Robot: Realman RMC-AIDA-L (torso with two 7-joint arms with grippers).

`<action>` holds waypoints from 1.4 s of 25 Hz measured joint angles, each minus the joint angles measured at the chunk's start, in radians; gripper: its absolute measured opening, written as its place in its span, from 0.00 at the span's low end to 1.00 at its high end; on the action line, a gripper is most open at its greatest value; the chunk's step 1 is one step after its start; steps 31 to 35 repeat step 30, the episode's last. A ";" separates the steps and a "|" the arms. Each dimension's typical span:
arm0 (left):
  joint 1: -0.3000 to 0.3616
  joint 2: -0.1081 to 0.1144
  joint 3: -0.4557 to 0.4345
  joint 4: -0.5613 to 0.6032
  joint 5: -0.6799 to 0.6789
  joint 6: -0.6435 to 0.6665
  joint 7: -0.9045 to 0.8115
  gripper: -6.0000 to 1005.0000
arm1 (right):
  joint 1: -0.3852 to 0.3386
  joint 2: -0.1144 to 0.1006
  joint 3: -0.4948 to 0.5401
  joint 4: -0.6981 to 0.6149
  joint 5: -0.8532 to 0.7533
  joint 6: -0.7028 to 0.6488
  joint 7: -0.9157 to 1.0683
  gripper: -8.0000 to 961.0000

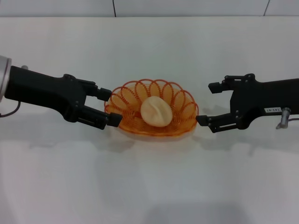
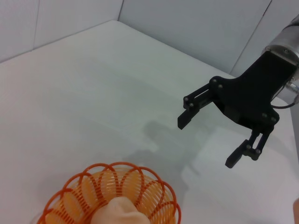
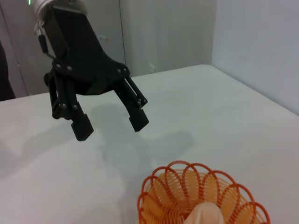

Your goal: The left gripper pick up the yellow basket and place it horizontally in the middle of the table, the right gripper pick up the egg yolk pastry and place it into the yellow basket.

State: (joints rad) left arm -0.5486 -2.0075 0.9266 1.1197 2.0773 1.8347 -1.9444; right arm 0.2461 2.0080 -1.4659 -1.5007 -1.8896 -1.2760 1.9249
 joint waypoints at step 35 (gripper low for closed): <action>0.002 0.000 0.000 0.000 -0.003 0.008 -0.007 0.87 | 0.002 0.000 -0.001 -0.007 -0.002 -0.020 0.007 0.91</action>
